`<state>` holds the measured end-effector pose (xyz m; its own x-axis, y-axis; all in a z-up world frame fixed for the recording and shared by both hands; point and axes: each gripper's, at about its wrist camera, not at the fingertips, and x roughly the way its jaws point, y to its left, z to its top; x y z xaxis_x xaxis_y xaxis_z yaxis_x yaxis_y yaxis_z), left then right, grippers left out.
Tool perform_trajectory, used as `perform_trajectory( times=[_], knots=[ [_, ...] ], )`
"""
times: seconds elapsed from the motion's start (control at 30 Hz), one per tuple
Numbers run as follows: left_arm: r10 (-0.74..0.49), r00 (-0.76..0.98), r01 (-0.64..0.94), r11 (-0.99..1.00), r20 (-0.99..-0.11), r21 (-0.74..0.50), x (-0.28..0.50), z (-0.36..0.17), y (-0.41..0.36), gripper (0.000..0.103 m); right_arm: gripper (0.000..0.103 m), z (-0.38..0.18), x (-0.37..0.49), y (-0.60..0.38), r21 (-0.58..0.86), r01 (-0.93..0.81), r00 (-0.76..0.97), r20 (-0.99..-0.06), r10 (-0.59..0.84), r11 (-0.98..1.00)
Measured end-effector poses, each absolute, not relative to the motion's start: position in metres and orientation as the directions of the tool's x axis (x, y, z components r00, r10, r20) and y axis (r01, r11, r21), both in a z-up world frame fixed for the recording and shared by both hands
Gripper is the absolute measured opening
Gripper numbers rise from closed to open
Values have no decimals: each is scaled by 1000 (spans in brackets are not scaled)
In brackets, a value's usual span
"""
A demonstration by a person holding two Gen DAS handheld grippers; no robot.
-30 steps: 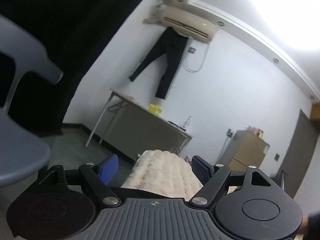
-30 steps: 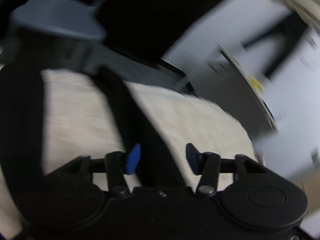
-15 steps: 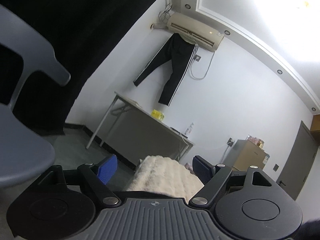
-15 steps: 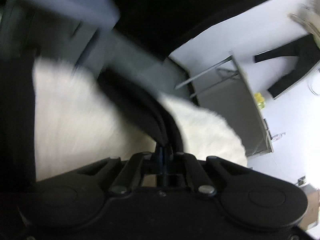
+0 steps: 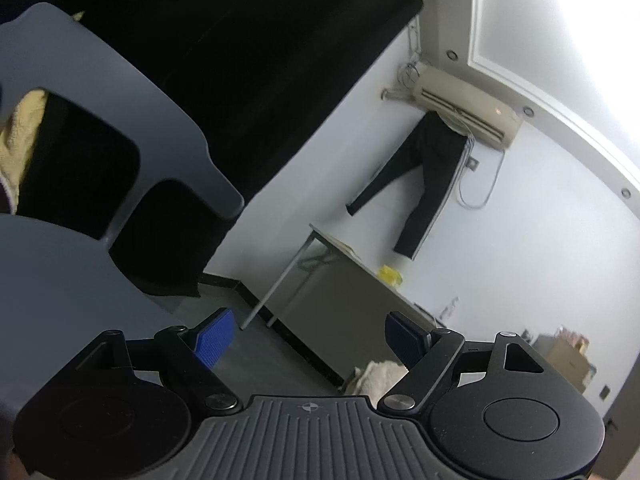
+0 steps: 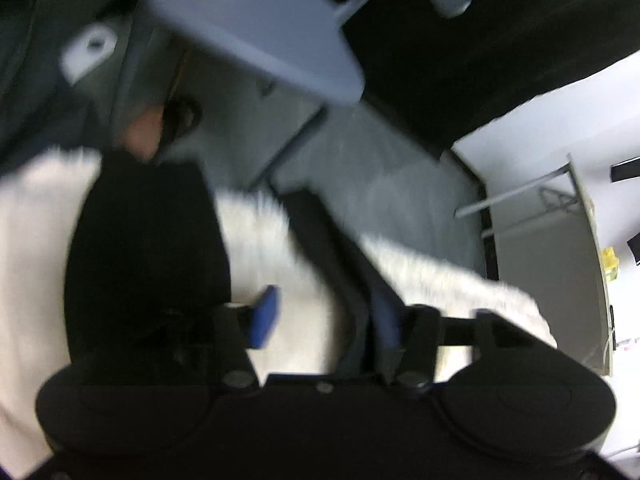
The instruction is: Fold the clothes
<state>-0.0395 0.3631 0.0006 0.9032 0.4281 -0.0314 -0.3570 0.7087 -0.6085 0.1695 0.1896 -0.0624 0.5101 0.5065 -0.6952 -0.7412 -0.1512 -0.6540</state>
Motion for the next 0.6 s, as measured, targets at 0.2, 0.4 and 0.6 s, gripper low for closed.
perform_trajectory(
  times=[0.2,0.4,0.6],
  knots=[
    [401,915,-355,753,-41,-555,-32,6,356,79,46,-122,179,247,-732,-626,592,-671,448,-268],
    [408,913,-340,745,-10,-574,-39,13,368,79,2,-149,195,301,-718,-672,633,-683,365,-182],
    [428,904,-342,729,5,-593,-43,16,379,79,7,-126,207,327,-655,-742,639,-628,445,142]
  ],
)
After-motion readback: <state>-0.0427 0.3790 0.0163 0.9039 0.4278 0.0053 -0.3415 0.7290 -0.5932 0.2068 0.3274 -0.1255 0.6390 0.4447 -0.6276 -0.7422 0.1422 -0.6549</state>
